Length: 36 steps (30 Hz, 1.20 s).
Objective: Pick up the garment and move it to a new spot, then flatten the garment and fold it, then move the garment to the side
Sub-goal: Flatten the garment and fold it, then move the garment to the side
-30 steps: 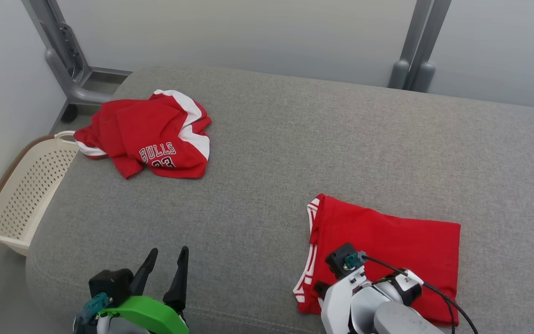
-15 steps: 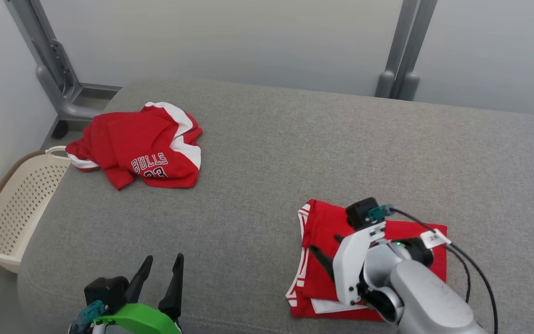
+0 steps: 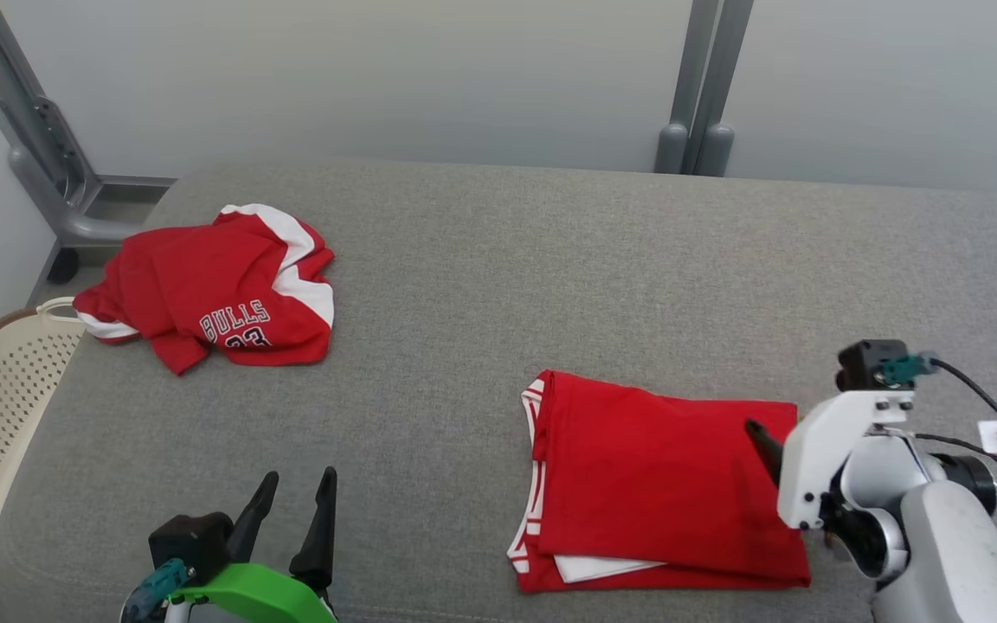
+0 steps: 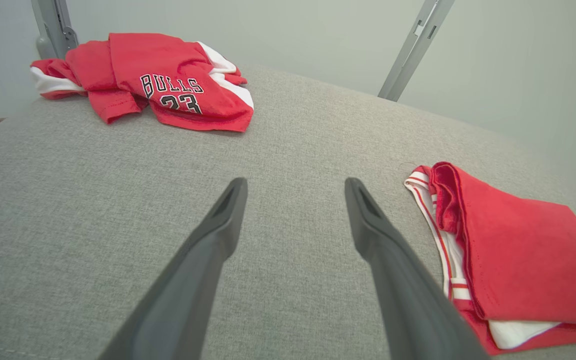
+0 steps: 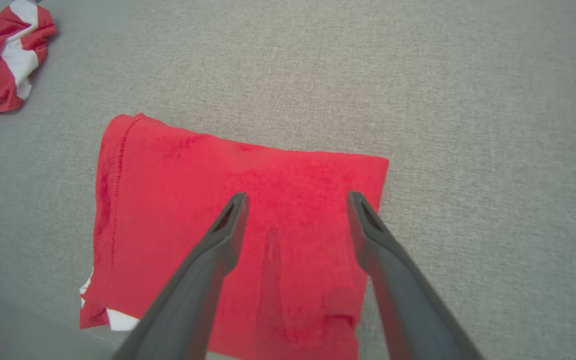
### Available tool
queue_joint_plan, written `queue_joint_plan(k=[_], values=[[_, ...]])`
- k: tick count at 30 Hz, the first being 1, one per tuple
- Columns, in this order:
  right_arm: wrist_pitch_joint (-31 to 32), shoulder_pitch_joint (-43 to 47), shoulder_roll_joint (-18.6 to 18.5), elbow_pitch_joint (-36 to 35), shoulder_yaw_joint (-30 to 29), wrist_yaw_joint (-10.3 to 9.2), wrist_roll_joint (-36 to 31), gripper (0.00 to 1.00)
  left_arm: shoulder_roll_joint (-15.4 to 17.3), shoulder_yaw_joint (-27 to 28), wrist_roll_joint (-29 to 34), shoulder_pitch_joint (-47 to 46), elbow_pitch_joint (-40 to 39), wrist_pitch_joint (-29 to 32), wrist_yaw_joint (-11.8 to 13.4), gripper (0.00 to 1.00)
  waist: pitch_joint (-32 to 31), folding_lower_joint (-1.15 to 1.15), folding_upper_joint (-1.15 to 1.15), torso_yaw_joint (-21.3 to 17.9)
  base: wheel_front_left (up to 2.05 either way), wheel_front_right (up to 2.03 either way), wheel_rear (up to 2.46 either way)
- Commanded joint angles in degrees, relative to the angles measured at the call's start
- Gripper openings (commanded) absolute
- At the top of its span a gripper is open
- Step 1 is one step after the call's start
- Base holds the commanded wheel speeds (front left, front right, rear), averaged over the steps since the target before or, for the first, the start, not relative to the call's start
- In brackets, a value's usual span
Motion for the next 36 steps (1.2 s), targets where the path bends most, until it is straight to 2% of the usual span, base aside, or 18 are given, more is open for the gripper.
queue_joint_plan(k=[1, 5, 9, 15, 25, 31, 32, 33, 34, 35, 36], values=[[0.98, 1.81, -0.09, -1.12, -1.55, -0.01, 0.46, 1.0, 0.31, -0.04, 0.12, -0.6, -0.09, -0.14, 0.2, 1.0, 0.34, 0.0, 0.0, -0.28, 0.0, 0.0, 0.0], [3.39, 5.08, -0.13, -3.29, -6.54, -0.01, 0.9, 1.0, 0.42, -0.15, 0.23, -1.26, -0.38, -0.14, 0.21, 1.0, 1.23, 0.0, 0.0, -0.68, 0.0, 0.0, 0.0], [3.61, 6.55, -0.06, -2.69, -8.74, -0.01, 1.69, 1.0, 0.67, -0.1, 0.3, -1.74, -0.57, -0.14, 0.26, 1.0, 2.24, 0.0, 0.0, -0.9, 0.0, 0.0, 0.0], [1.7, 5.23, -0.13, -0.43, -8.66, -0.01, 3.19, 1.0, 0.9, 0.1, 0.56, -2.92, -0.91, -0.15, 0.44, 1.0, 3.45, 0.0, 0.0, -0.99, 0.0, 0.0, 0.0], [-2.63, 1.68, -0.14, 8.13, -7.06, -0.01, 5.31, 1.0, 1.82, 0.78, 0.98, -4.61, -3.31, 0.13, 1.44, 1.0, 4.94, 0.0, 0.0, 0.39, 0.0, 0.0, 0.0], [-3.07, 0.49, -0.04, 13.31, -6.65, -0.01, 5.28, 1.0, 2.33, 0.66, 0.77, -4.28, -4.42, 0.67, 1.8, 1.0, 5.47, 0.0, 0.0, 1.33, 0.0, 0.0, 0.0], [-3.04, 0.26, 0.0, 14.21, -6.65, -0.01, 5.13, 0.94, 2.3, 0.58, 0.68, -4.12, -4.52, 0.73, 1.85, 1.0, 5.57, 0.0, 0.0, 1.47, 0.0, 0.0, 0.0], [-3.24, -0.05, 0.03, 15.14, -6.9, -0.01, 5.08, 0.7, 2.31, 0.52, 0.63, -3.99, -4.62, 0.71, 1.9, 1.0, 5.7, 0.0, 0.0, 1.59, 0.0, 0.0, 0.0], [-3.22, -0.36, 0.04, 16.02, -6.94, -0.01, 4.75, 0.4, 2.34, 0.44, 0.59, -3.9, -4.75, 0.78, 1.95, 1.0, 5.86, 0.0, 0.0, 1.7, 0.0, 0.0, 0.0], [-3.66, -1.07, 0.11, 17.56, -6.95, -0.04, 4.42, 0.0, 2.41, 0.38, 0.54, -3.8, -4.92, 0.87, 2.09, 1.0, 6.13, 0.0, 0.0, 1.86, 0.0, 0.0, 0.0], [-3.78, -1.41, 0.11, 18.22, -6.83, -0.04, 4.19, 0.0, 2.47, 0.36, 0.53, -3.78, -5.02, 0.88, 2.18, 1.0, 6.26, 0.0, 0.0, 1.92, 0.0, 0.0, 0.0]])
